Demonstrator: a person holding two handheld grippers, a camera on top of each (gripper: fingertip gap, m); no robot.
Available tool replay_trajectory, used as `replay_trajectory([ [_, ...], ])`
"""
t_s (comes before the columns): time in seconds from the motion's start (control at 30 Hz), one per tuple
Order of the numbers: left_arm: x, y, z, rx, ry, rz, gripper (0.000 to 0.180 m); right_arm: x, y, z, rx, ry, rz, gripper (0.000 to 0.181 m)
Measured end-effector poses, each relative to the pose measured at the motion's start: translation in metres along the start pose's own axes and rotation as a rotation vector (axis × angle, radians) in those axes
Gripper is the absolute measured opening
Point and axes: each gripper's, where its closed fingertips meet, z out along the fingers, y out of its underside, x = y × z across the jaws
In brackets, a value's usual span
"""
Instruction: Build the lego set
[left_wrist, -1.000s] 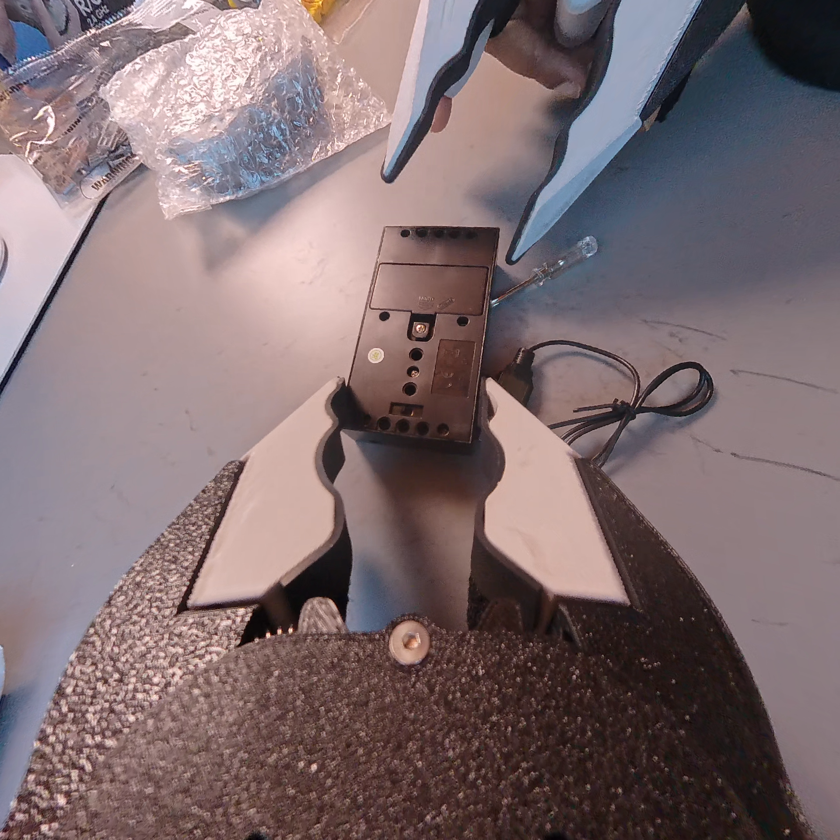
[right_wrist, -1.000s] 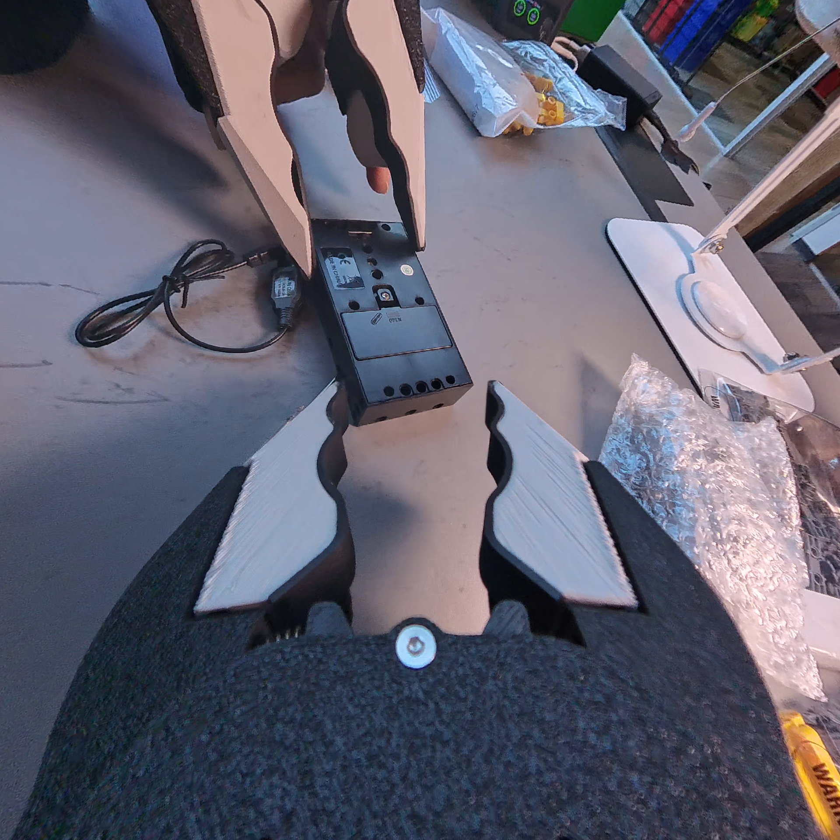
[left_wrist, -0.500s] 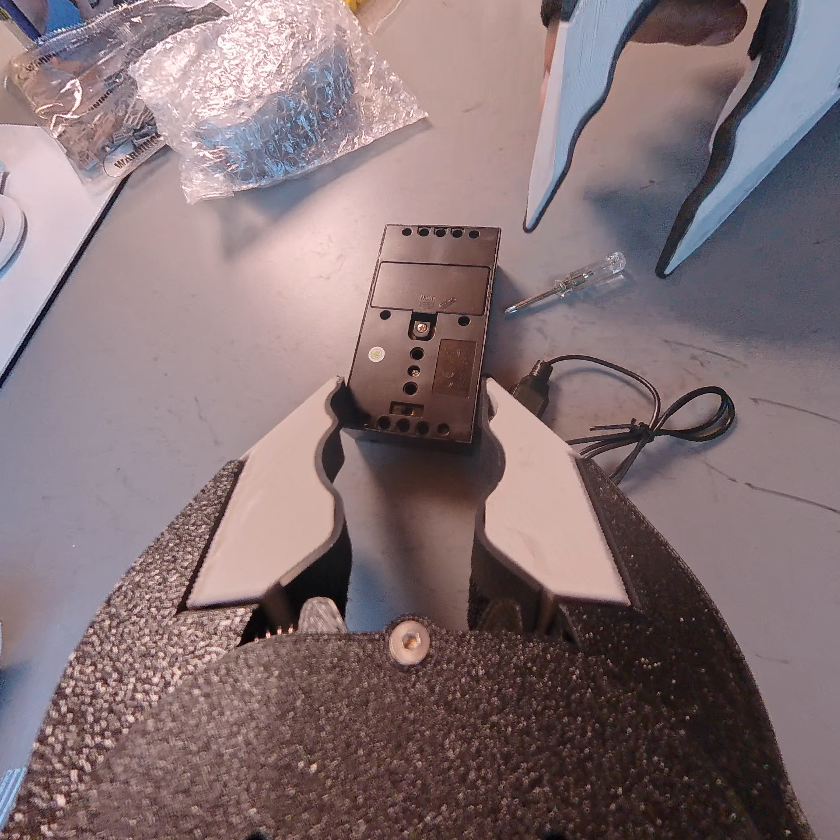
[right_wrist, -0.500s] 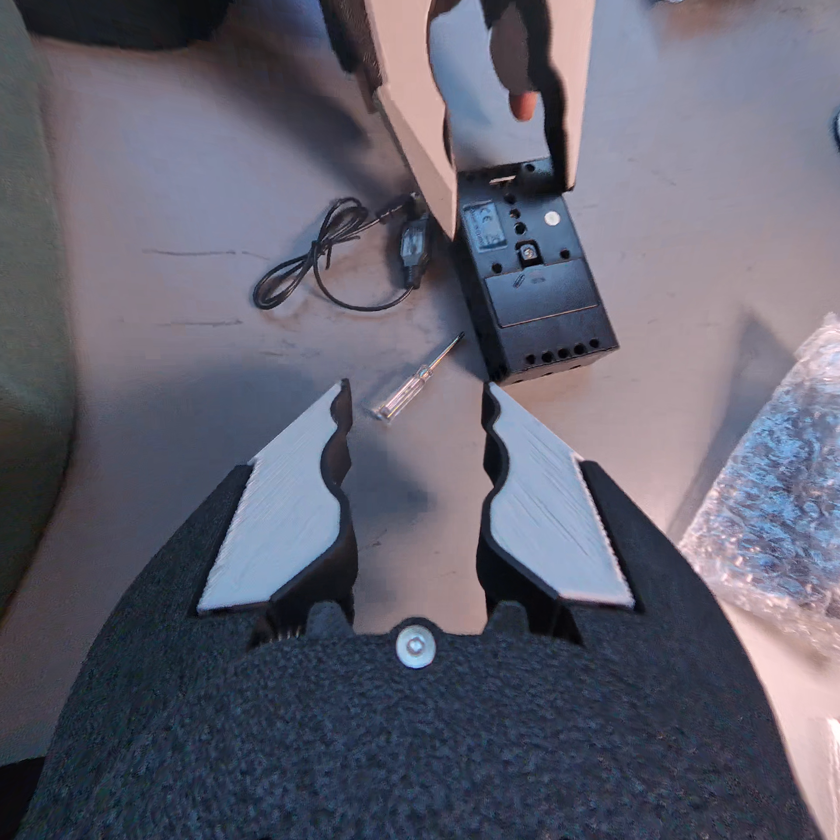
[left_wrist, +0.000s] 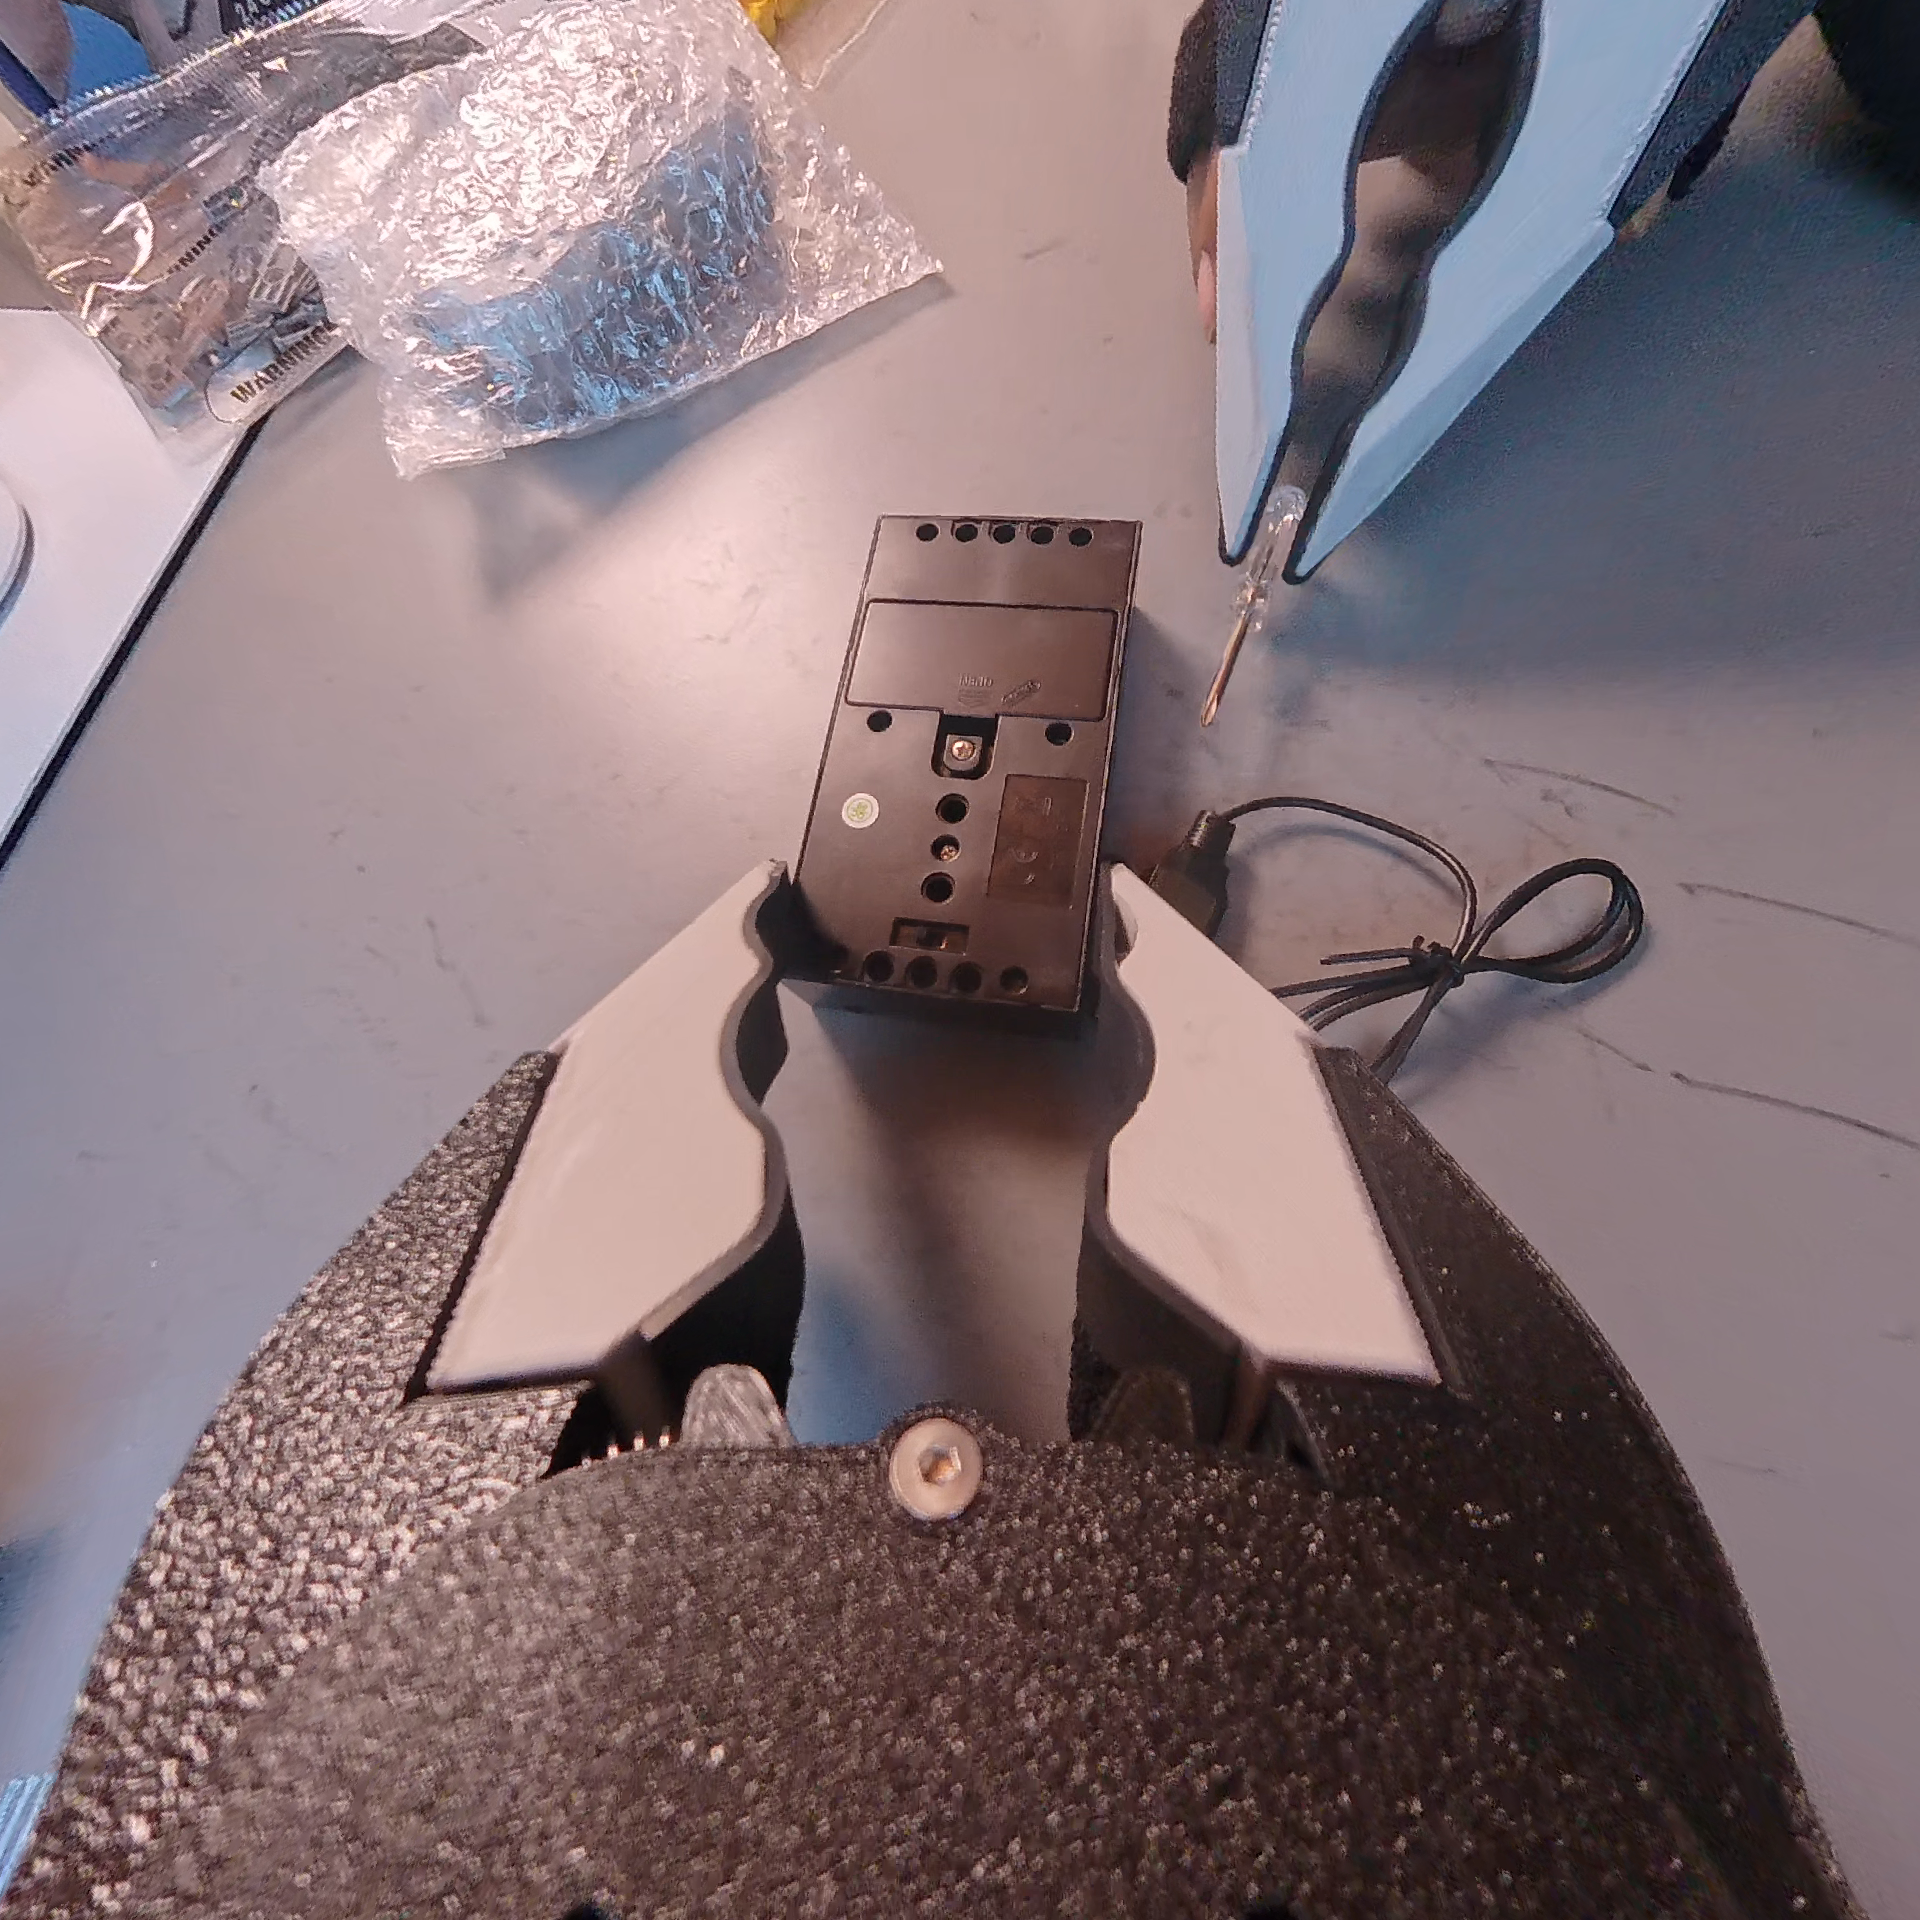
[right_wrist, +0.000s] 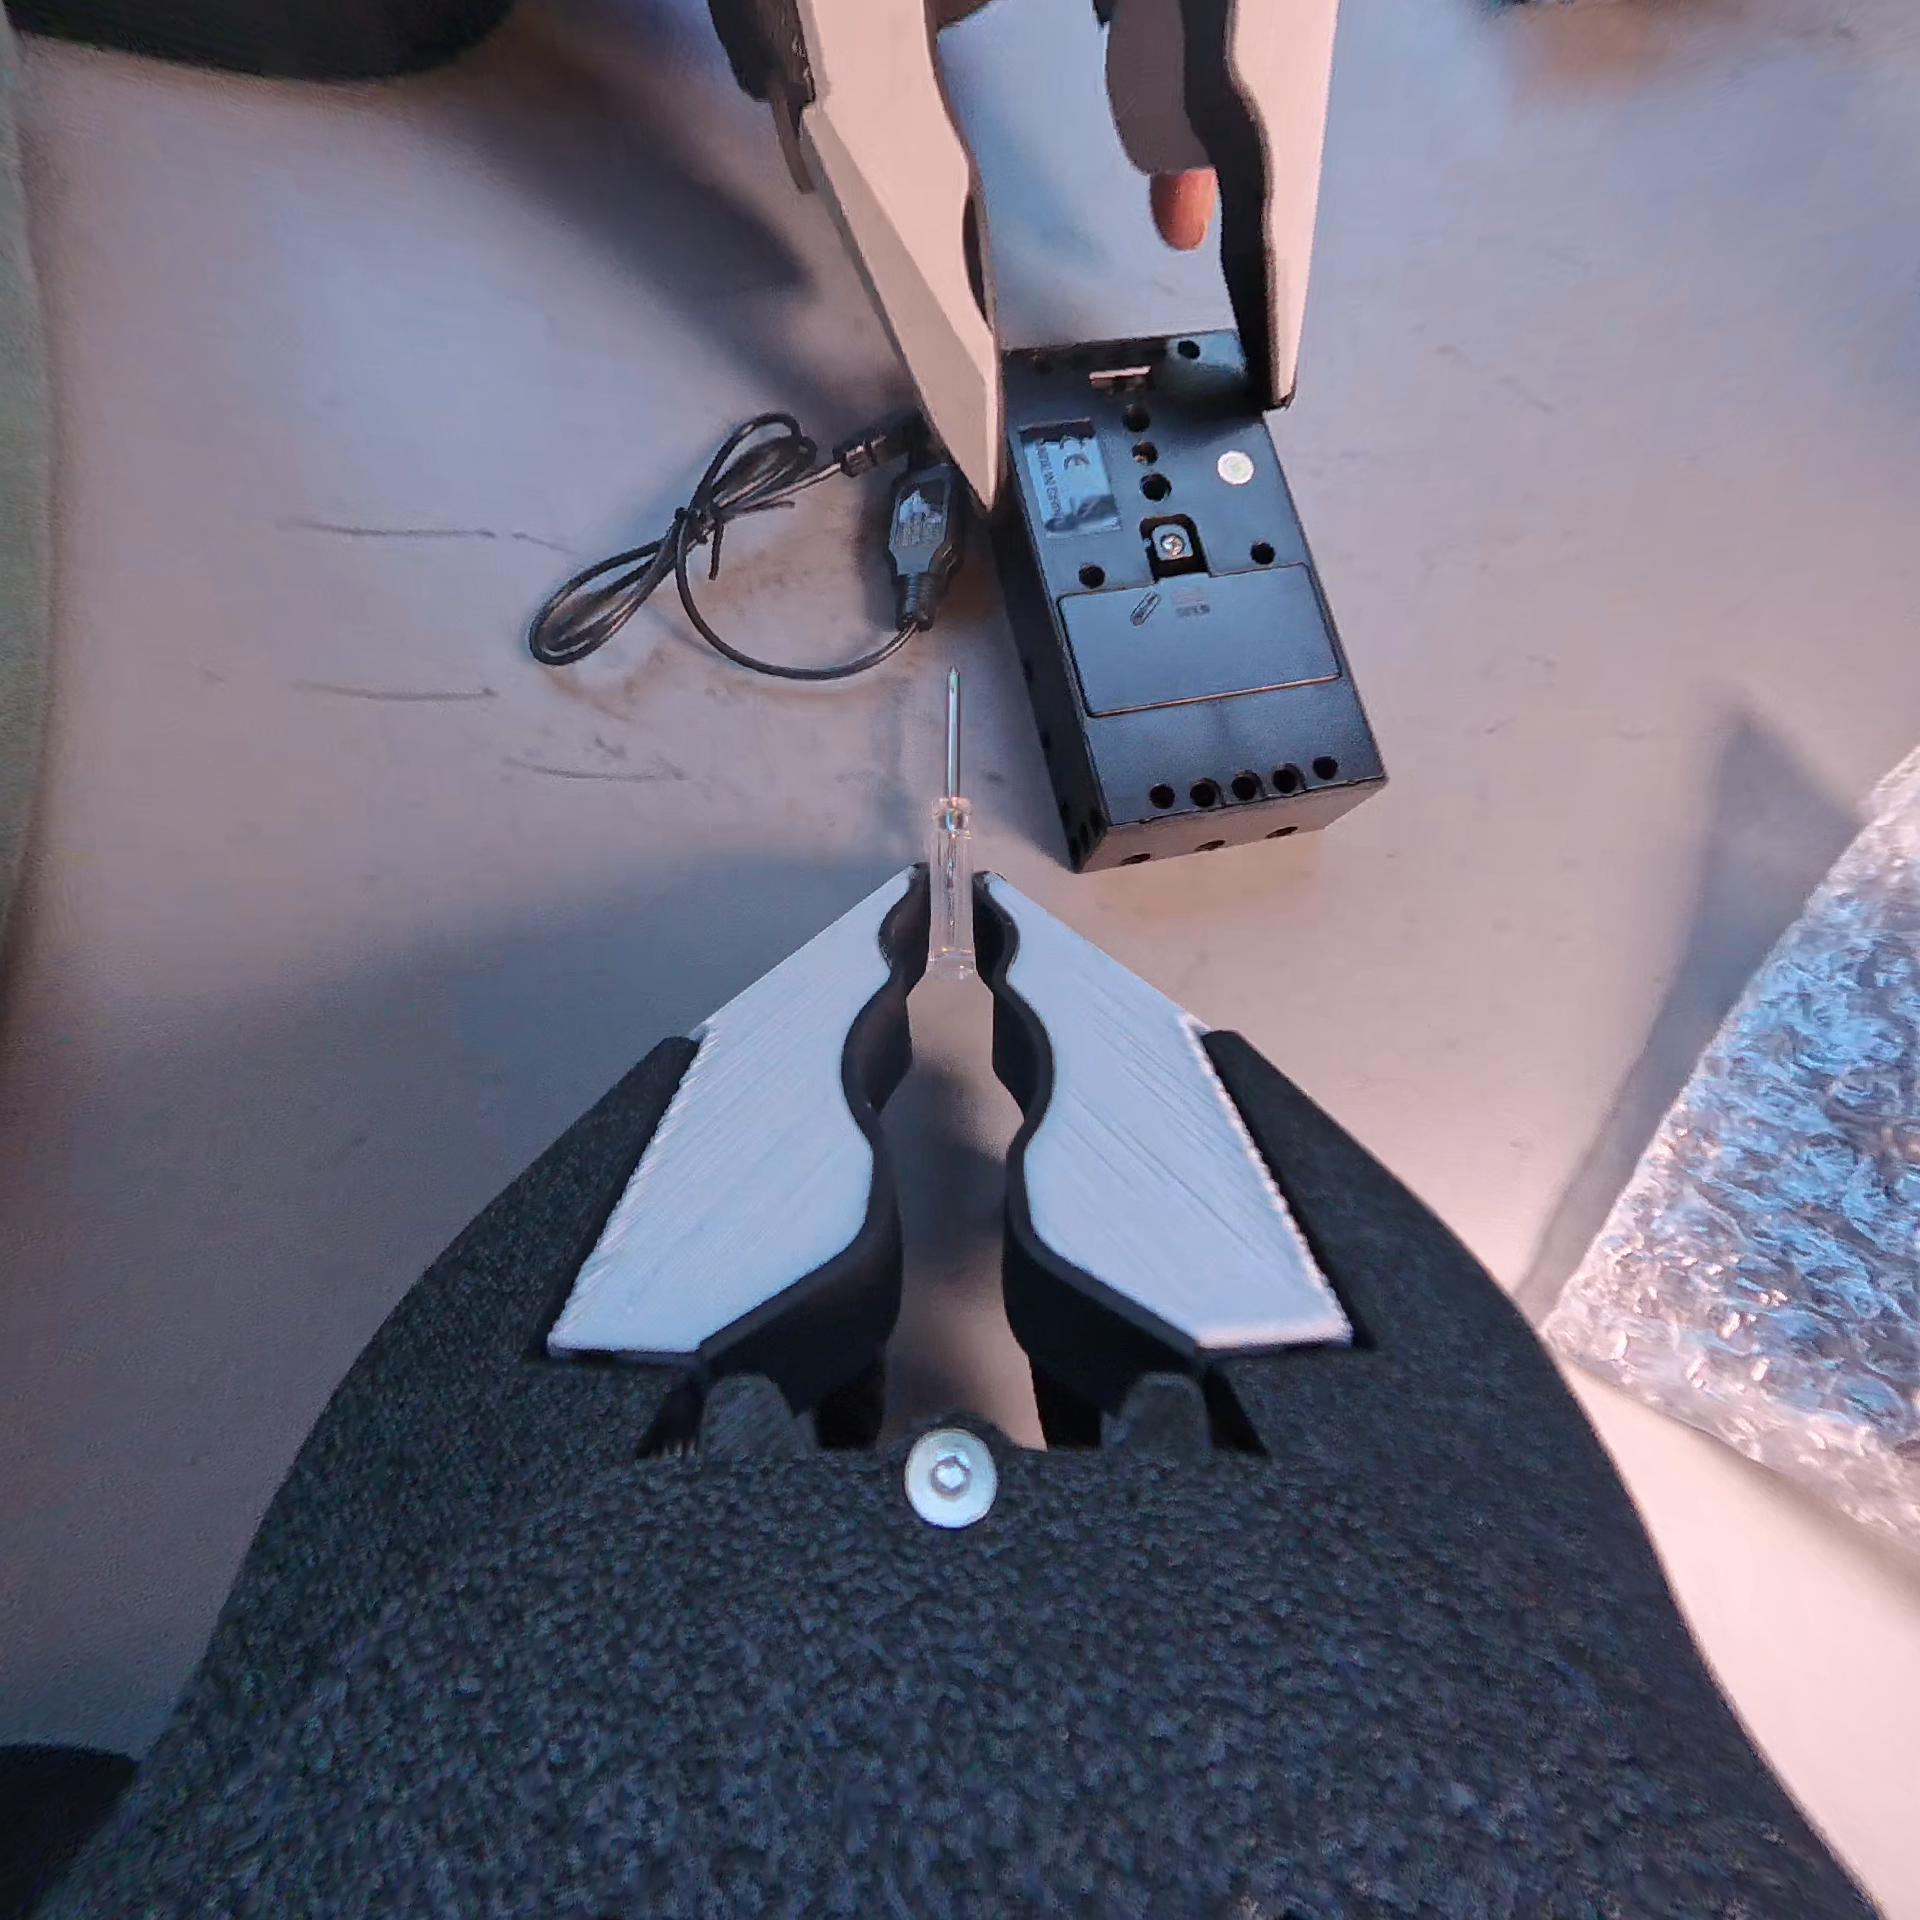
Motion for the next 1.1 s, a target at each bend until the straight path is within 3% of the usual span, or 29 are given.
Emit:
replay_trajectory([
  [0.17,0.001,-0.015,-0.019,0.129,0.052,-0.067,0.055,0.008,-0.023,-0.014,0.141,0.045,-0.018,0.006],
  [0.33,0.024,-0.046,-0.037,0.296,0.162,-0.043,0.032,0.015,-0.049,-0.022,0.265,0.121,-0.061,0.006],
  [0.6,0.044,-0.053,-0.031,0.312,0.224,-0.011,0.004,0.002,-0.057,-0.015,0.277,0.076,-0.088,0.006],
  [0.83,0.047,-0.053,-0.032,0.316,0.261,-0.035,0.002,-0.003,-0.059,-0.016,0.312,0.047,-0.078,0.006],
  [1.1,0.042,-0.083,-0.063,0.564,0.468,-0.307,0.002,-0.004,-0.094,-0.046,0.583,0.022,-0.018,0.007],
])
